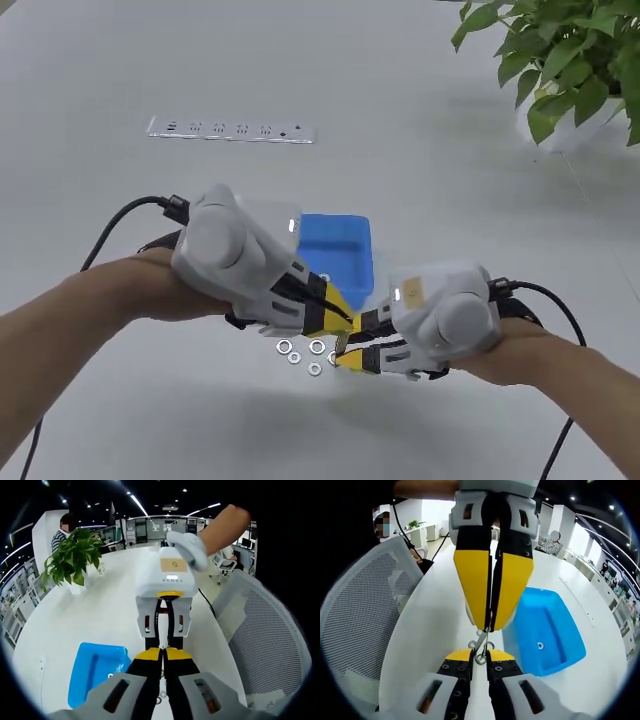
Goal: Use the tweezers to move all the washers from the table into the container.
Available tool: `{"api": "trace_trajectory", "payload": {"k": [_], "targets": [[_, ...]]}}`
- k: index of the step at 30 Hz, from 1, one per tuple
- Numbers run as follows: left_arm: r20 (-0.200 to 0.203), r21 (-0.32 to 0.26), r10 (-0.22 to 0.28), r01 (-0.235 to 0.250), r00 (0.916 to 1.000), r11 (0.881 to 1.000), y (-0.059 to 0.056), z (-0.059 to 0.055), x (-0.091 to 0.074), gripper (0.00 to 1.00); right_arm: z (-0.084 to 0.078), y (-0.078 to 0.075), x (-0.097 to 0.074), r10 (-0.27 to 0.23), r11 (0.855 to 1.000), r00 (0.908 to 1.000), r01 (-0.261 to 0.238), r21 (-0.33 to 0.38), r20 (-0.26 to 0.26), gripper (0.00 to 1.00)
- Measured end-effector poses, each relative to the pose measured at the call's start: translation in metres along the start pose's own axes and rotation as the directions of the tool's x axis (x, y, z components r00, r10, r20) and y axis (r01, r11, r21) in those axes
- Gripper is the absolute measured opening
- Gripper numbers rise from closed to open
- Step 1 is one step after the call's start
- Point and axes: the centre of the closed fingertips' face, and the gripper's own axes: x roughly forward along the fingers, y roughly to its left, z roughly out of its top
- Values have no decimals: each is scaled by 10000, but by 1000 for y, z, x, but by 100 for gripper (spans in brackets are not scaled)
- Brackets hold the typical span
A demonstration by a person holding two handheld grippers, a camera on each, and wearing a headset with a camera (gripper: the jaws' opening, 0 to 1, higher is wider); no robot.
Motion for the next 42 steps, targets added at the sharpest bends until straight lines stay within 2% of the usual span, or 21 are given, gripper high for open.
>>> {"api": "trace_trajectory", "payload": {"k": [12, 21, 29, 33, 40, 42], "targets": [[51, -75, -41, 42, 10000, 10000, 0, 0, 1, 4, 0, -1, 1, -163, 9999, 9998, 162, -10, -113, 9], [51, 13, -52, 52, 10000, 10000, -1, 1, 1, 5, -1, -1, 0, -242, 9985, 9997, 246, 485, -97, 7], [-2, 49, 20, -20, 10000, 10000, -1, 1, -1, 5, 0, -1, 0, -267, 9981, 9996, 269, 558, -35, 7], [-121, 9, 54, -54, 9999, 10000, -1, -4, -3, 10, 2, -3, -1, -377, 9977, 9993, 373, 558, 66, 7], [54, -331, 282, -280, 9996, 9991, 0, -7, -14, 22, 5, -5, -3, -379, 9978, 9992, 372, 549, 114, 7], [161, -608, 314, -304, 9994, 9977, -1, -8, -17, 26, 6, -5, -3, -379, 9979, 9992, 372, 538, 115, 7]]}}
